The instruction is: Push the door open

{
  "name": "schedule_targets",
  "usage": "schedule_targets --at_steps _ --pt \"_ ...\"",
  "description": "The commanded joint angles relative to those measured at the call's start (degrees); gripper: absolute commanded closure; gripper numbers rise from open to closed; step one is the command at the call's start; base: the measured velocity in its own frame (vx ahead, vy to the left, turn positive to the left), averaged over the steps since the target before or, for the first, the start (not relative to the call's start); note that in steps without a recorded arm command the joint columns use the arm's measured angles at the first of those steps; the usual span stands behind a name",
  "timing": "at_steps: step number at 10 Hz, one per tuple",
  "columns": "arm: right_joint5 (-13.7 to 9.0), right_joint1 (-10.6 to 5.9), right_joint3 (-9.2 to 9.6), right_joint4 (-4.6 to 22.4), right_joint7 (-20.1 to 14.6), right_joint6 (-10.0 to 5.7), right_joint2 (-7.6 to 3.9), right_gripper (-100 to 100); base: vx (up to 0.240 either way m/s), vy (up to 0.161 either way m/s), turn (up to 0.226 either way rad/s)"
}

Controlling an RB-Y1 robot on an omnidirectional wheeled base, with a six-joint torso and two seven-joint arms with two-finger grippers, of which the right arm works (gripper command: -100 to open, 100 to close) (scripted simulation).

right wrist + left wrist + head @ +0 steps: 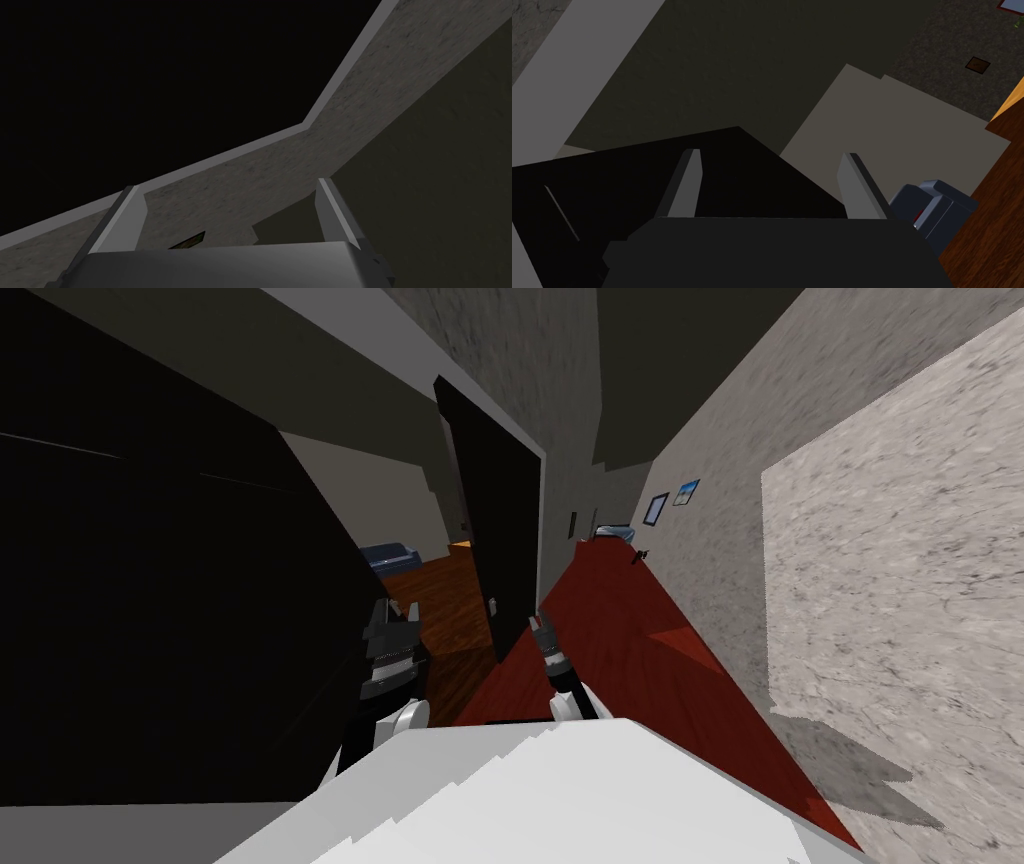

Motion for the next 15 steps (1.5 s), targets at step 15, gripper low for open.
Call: schedule_targets --at_steps 15 --pt "-0.2 -9.49 14.01 21.9 -3.4 -2.68 -1.63 -100 0.099 -0.011 0.009"
